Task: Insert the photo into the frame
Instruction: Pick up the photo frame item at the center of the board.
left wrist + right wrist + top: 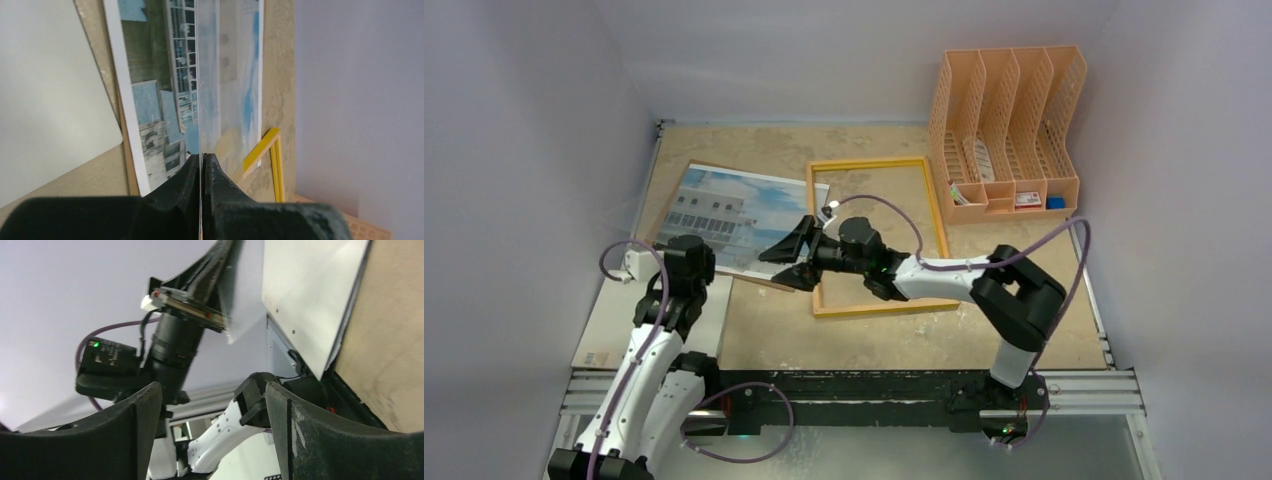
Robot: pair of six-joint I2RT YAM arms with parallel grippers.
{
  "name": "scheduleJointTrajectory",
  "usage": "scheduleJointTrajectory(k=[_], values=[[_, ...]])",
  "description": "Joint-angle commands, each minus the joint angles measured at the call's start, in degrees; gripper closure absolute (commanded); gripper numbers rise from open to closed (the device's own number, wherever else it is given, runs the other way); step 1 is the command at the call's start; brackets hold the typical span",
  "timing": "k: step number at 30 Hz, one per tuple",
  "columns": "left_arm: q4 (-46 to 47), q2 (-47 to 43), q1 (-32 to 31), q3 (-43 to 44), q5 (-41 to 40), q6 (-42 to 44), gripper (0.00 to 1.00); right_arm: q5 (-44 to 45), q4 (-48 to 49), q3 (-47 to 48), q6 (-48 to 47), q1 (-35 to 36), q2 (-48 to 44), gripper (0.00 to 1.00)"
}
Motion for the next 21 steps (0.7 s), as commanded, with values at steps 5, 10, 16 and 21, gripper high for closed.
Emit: scheduleJointTrajectory(k=[5,10,16,21], values=[[-4.05,3.26,0.32,14.77,-4.18,12.18,1.0,10.26,-15.59,-7.91,-13.59,-4.76,-13.11,0.22],[-1.72,8.02,0.32,24.06,3.01,28.35,1.0,10.7,-24.28,-5.91,-29.79,-11.05,-16.52,0.24],[-4.81,13.72,0.32,35.29,12.31,45.82,1.0,18.95,-45.74,6.46,-56.07,-13.24,-13.9,0.26],[-9.32,17.21,0.32,43.04,16.88,54.22,1.0,24.17,-53.76,14.14,-65.15,-12.46,-6.91,0.27]])
